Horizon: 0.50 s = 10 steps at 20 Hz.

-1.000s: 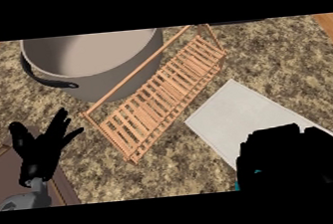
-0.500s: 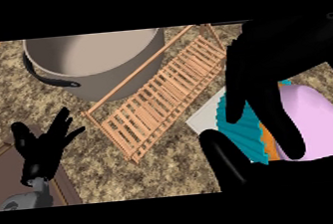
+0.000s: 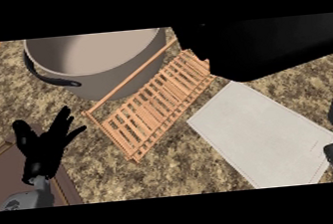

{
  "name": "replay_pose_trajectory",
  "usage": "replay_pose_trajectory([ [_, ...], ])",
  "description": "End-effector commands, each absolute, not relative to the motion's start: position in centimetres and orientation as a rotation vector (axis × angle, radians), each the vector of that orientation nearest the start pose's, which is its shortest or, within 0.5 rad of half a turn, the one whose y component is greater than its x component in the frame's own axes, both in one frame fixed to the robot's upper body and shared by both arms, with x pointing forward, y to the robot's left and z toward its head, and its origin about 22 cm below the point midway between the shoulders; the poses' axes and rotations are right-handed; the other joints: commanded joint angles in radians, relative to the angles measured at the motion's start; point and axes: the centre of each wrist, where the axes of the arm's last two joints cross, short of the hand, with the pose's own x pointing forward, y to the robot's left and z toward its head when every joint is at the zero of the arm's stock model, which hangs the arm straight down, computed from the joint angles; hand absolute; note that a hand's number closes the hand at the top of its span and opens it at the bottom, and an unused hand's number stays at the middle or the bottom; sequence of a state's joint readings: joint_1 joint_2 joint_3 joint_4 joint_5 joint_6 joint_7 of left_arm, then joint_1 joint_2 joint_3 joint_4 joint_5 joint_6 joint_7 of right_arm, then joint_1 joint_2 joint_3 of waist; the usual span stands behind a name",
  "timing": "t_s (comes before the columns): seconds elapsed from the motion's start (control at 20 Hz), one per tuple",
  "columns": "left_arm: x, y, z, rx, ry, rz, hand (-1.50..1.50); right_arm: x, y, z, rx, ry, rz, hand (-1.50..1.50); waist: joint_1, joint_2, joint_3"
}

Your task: Pick the cupcake from the placemat and place it in the tiered shelf

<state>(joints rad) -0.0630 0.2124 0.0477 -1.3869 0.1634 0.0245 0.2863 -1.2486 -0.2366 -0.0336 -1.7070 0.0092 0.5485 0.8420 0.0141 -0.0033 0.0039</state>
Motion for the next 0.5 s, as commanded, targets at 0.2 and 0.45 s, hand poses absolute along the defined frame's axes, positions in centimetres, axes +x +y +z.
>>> replay_pose_trajectory([
  [0.2,22.9,28.2,-3.4,0.078,-1.121,0.048,0.0,31.5,-10.5,38.3,-0.28,-1.905,1.163,1.5,0.0,0.003,-0.004],
  [0.45,24.5,30.4,-3.1,0.07,-1.11,0.03,0.0,34.2,-8.3,35.7,-0.313,-1.911,1.138,1.5,0.001,0.008,-0.005],
])
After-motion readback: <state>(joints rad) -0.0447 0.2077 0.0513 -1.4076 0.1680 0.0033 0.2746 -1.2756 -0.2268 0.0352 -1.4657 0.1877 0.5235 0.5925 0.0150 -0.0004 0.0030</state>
